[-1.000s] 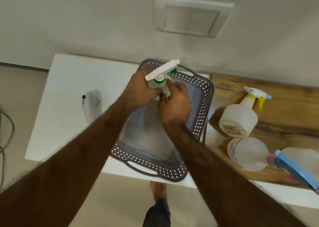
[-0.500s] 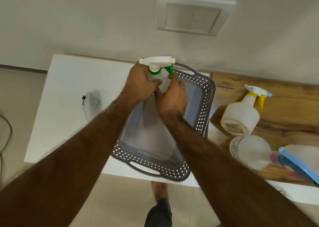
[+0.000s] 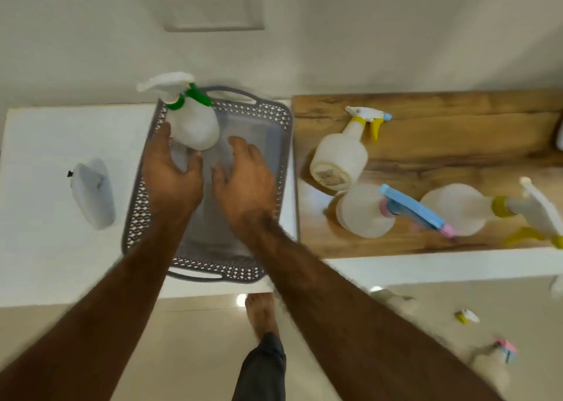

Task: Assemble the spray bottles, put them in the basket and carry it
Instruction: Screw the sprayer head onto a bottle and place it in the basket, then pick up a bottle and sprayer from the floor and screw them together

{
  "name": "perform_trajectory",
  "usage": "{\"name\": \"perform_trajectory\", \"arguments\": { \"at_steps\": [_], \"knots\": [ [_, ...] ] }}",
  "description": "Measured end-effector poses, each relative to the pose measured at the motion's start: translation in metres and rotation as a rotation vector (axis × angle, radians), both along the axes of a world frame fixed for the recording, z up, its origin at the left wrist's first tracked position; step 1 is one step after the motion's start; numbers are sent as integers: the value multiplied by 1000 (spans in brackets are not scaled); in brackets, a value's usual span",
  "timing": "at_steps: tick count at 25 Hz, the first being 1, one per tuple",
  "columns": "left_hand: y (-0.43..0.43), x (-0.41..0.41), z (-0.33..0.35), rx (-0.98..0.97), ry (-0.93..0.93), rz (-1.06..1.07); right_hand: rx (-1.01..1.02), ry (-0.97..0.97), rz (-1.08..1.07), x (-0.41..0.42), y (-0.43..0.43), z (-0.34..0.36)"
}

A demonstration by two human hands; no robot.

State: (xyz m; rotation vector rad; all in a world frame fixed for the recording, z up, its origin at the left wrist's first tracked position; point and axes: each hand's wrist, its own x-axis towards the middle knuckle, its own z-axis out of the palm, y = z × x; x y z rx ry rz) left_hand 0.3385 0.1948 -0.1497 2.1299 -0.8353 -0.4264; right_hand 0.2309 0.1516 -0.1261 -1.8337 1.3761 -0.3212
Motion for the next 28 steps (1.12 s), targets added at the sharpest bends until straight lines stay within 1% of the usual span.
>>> {"name": "perform_trajectory", "arguments": {
  "at_steps": [3, 5, 8, 10, 12, 14, 17, 20, 22, 24, 26, 28],
  "knots": [
    [35, -64, -3, -30, -41, -115, -42, -54, 10, -51, 28, 17],
    [51, -116, 0, -65, -19, -180, -52, -70, -31, -100, 46, 21],
    [62, -200, 9, -108, -25, -254, -63, -107, -189, -189, 69, 20],
    [68, -265, 10, -100, -5, -335, -51, -109, -310, -254, 85, 12],
    [71, -324, 5, -51, 57, -389, -36, -74, -403, -313, 97, 2],
    [71, -393, -14, 9, 138, -488, -22, -52, -504, -381, 108, -18],
    [71, -484, -67, 145, 198, -693, 19, -8, -661, -473, 126, -74],
    [70, -563, -148, 321, 233, -816, 94, 38, -813, -551, 145, -155],
    [64, -585, -187, 429, 214, -828, 127, 78, -871, -588, 150, -193],
    [65, -607, -252, 578, 128, -868, 204, 161, -958, -633, 161, -257],
    [69, -611, -308, 754, 50, -878, 311, 260, -1061, -675, 169, -321],
    [75, -602, -345, 909, 4, -876, 389, 336, -1113, -704, 174, -369]
  ]
}}
